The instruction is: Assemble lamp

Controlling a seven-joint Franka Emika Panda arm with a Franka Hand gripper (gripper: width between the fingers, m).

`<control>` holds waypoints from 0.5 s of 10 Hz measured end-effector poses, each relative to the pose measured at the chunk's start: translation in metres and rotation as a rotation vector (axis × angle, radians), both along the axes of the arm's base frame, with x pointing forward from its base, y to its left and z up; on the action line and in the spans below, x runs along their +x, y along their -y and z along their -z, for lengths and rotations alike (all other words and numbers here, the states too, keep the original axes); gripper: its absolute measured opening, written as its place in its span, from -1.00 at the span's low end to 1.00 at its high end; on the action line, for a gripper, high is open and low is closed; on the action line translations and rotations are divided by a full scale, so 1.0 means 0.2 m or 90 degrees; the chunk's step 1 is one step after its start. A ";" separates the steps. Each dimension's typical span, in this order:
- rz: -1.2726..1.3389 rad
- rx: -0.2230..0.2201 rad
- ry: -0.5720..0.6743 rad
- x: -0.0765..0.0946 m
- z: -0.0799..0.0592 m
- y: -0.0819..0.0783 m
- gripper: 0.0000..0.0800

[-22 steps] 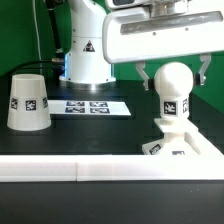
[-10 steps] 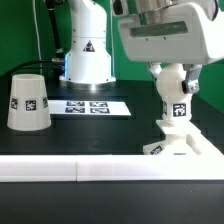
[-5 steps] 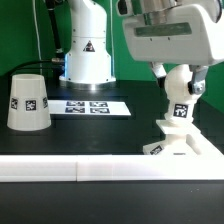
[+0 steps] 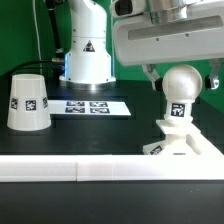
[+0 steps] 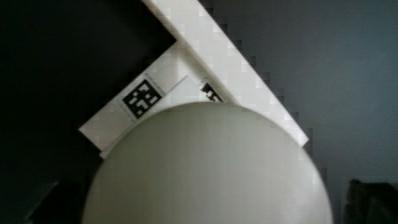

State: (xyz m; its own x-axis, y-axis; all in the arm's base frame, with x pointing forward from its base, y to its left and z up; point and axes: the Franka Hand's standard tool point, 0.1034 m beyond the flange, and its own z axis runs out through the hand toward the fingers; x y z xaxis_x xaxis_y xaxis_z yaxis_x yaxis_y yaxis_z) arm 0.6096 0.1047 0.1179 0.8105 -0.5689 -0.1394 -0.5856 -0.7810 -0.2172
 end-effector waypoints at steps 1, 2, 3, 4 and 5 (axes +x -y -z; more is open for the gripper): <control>-0.053 -0.001 0.014 0.00 0.00 0.00 0.75; -0.098 -0.002 0.026 0.00 0.00 0.00 0.75; -0.153 -0.007 0.040 0.00 0.00 0.00 0.75; -0.263 -0.035 0.063 0.00 0.00 0.00 0.75; -0.372 -0.057 0.089 0.01 -0.01 0.00 0.75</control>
Offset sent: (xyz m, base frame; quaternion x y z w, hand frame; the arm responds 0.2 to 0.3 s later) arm -0.0006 -0.0006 0.0068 -0.0784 0.0382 -0.2986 0.9504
